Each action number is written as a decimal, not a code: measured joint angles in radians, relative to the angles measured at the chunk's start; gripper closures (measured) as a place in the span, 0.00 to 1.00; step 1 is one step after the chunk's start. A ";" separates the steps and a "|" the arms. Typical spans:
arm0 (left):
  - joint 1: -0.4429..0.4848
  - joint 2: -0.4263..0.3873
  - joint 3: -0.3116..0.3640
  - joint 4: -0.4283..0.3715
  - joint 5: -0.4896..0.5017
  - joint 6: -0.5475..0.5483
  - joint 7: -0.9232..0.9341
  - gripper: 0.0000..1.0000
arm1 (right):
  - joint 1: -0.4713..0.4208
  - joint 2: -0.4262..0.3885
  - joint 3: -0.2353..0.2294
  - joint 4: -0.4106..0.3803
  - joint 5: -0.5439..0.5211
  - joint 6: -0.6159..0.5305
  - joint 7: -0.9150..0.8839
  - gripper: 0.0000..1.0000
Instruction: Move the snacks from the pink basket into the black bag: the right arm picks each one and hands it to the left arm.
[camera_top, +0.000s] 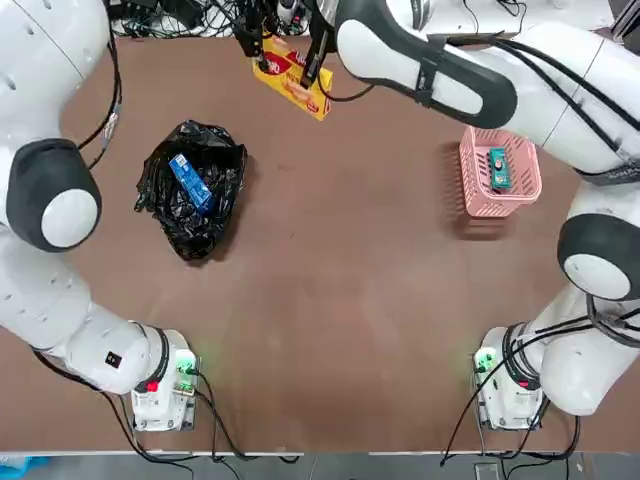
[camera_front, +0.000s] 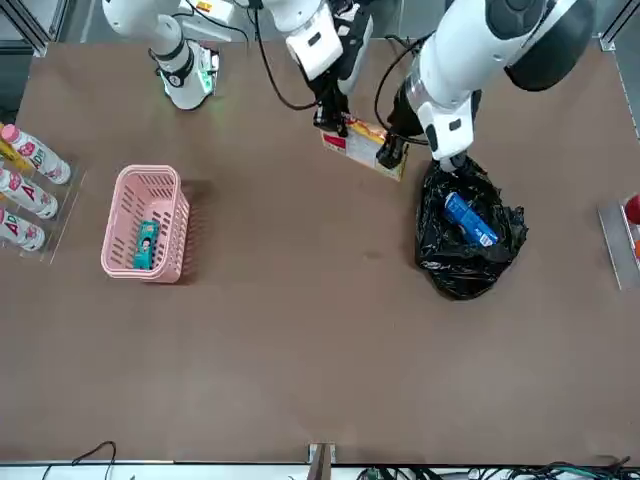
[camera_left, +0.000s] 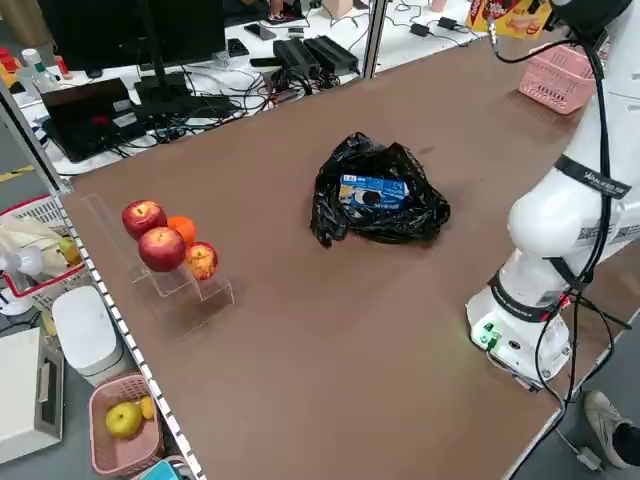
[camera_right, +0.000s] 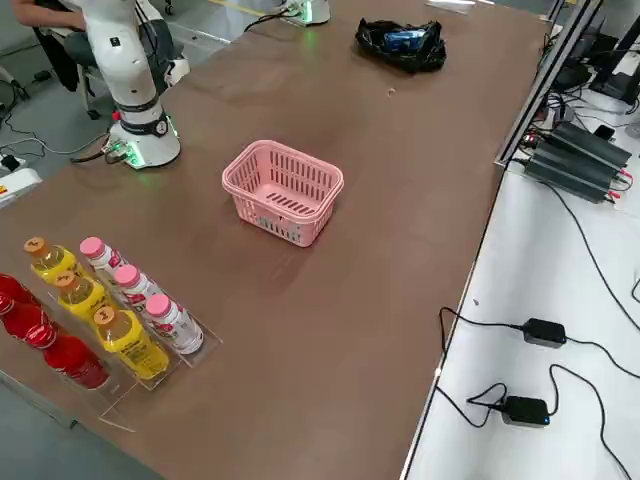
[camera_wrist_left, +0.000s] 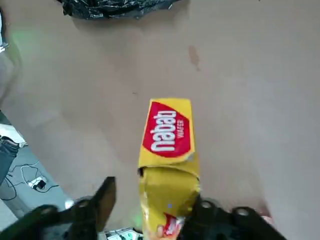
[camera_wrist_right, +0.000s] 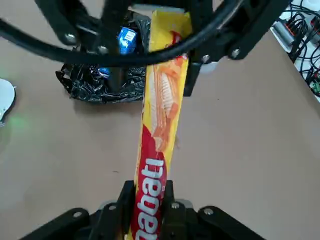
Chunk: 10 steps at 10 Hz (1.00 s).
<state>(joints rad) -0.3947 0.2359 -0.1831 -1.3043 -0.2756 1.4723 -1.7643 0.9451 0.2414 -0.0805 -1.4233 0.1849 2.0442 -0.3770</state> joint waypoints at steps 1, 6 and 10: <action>0.002 0.000 0.002 0.000 0.000 0.003 0.000 0.62 | 0.003 0.001 0.001 0.002 0.000 0.001 0.000 0.73; 0.011 0.000 0.007 0.000 -0.003 0.002 0.001 0.76 | 0.006 0.011 -0.001 0.014 -0.005 0.014 0.036 0.65; 0.078 0.004 0.027 -0.014 0.001 -0.021 0.040 0.76 | 0.018 0.011 -0.001 0.019 -0.030 0.011 0.095 0.07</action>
<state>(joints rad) -0.3168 0.2400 -0.1558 -1.3186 -0.2746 1.4516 -1.7241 0.9626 0.2523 -0.0815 -1.4041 0.1554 2.0550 -0.2820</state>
